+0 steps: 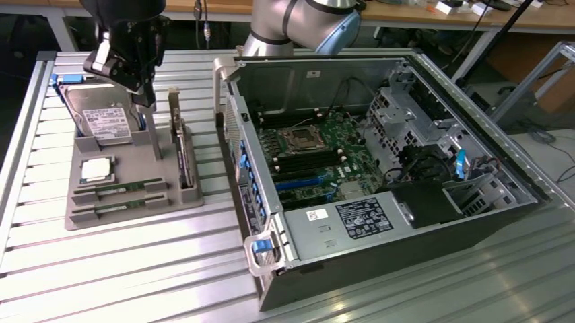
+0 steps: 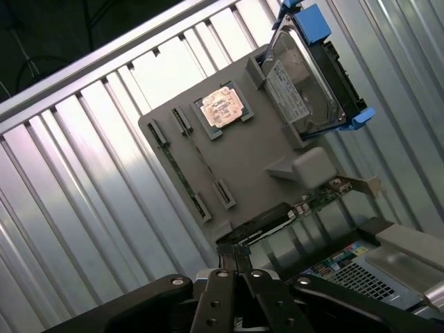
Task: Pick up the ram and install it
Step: 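Pick up the ram and move it above insertion slot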
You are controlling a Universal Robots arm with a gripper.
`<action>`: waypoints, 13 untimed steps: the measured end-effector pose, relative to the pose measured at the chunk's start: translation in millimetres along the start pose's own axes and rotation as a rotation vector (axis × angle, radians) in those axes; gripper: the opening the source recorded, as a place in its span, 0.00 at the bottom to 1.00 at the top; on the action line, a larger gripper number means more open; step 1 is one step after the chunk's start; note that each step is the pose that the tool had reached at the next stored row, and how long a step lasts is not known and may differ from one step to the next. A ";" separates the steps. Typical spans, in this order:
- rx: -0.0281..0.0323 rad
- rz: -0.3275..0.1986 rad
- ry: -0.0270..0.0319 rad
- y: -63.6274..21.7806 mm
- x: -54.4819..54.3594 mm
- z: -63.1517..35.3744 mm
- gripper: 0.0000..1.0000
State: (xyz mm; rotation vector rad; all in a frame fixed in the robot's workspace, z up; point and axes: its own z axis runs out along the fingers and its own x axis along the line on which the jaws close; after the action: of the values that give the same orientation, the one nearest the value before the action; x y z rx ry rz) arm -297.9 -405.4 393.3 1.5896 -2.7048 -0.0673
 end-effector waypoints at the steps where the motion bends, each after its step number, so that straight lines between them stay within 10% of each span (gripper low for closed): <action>1: -0.0001 -0.004 0.0002 0.0 0.0 0.0 0.10; 13: -0.0012 -0.065 0.0026 0.0 0.0 0.0 0.10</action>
State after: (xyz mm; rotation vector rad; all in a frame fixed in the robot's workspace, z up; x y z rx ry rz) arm -297.9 -405.4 393.3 1.6755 -2.6507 -0.0670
